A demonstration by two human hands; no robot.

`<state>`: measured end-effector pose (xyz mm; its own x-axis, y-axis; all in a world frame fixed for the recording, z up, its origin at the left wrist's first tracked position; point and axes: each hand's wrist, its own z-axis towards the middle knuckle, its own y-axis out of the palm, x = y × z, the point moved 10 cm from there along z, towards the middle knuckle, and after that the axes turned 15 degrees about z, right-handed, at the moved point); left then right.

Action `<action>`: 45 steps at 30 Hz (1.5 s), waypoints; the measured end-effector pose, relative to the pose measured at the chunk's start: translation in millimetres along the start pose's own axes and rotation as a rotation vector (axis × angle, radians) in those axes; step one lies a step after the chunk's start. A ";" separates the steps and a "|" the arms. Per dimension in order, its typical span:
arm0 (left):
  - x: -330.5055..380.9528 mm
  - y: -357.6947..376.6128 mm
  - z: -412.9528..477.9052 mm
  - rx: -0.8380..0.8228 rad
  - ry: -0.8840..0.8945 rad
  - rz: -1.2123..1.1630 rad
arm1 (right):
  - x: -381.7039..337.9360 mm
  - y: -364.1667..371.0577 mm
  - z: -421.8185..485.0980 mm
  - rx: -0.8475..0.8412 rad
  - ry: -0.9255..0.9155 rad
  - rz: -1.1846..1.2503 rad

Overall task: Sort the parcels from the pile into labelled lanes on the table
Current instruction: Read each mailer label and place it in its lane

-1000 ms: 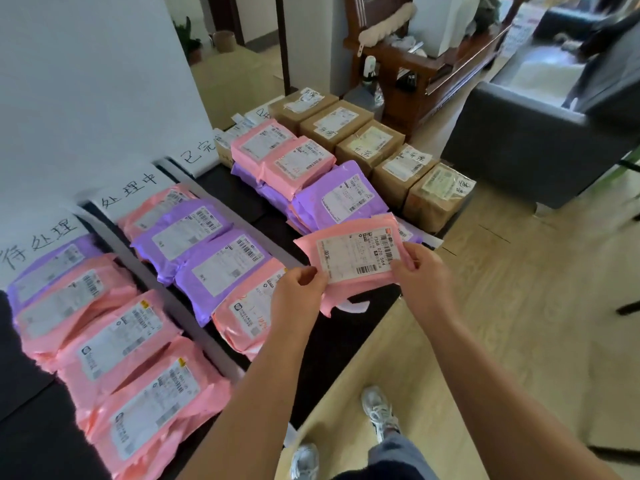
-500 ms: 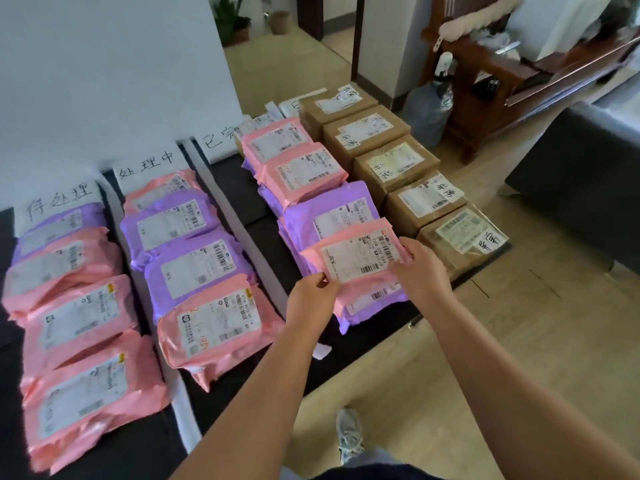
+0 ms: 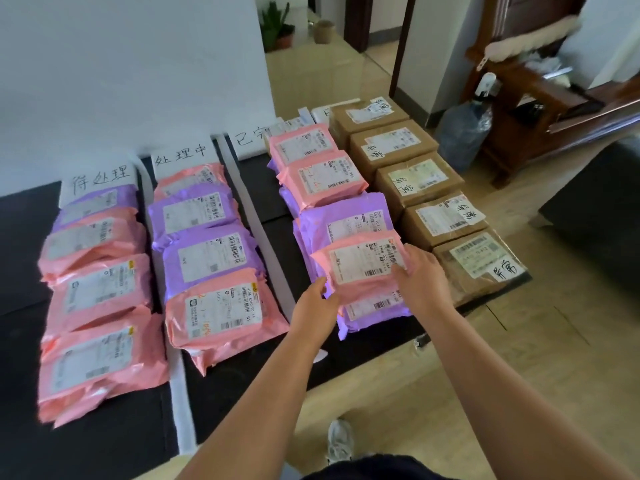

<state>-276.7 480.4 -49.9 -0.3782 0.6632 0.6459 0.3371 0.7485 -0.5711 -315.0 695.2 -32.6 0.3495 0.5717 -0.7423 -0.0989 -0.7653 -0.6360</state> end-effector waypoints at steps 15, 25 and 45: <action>-65.0 -130.0 -62.4 0.400 -0.092 -0.040 | -152.3 69.7 -81.4 -0.070 -0.406 0.016; -228.4 -250.4 -178.1 0.574 -0.208 -0.057 | -251.3 212.6 -228.1 -0.268 -0.588 0.062; -487.5 -418.1 -315.2 0.703 -0.389 -0.045 | -372.6 456.9 -447.9 -0.567 -0.683 0.024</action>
<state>38.6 -156.4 33.7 -0.6951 0.4890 0.5270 -0.2583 0.5142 -0.8179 -73.1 0.1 47.9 -0.2972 0.4665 -0.8331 0.4404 -0.7072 -0.5531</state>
